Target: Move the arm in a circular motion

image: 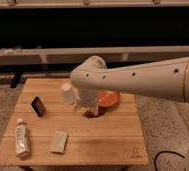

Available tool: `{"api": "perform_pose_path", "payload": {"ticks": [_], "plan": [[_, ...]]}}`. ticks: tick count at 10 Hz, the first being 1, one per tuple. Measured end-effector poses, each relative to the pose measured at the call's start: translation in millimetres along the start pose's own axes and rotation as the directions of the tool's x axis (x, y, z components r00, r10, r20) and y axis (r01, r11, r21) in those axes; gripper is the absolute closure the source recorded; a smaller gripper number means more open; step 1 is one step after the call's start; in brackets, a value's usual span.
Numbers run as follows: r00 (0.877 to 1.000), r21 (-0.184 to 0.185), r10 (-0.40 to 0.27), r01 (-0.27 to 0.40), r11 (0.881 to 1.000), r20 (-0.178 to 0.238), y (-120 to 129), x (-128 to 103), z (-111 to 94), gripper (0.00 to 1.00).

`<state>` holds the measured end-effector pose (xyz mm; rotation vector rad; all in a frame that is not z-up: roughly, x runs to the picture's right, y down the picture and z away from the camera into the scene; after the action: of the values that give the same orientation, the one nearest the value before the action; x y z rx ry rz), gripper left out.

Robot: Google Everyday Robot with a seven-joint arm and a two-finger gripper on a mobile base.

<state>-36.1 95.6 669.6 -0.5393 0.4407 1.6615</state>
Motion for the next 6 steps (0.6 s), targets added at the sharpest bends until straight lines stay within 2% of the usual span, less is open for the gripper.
{"api": "perform_pose_path", "payload": {"ticks": [2,6], "plan": [[1.0,-0.01,0.003,-0.003,1.0,0.001,1.2,-3.9,-0.8,0.35],[1.0,-0.006,0.011,-0.011,1.0,0.006,-20.9,-9.8,-2.7,0.35]]}}
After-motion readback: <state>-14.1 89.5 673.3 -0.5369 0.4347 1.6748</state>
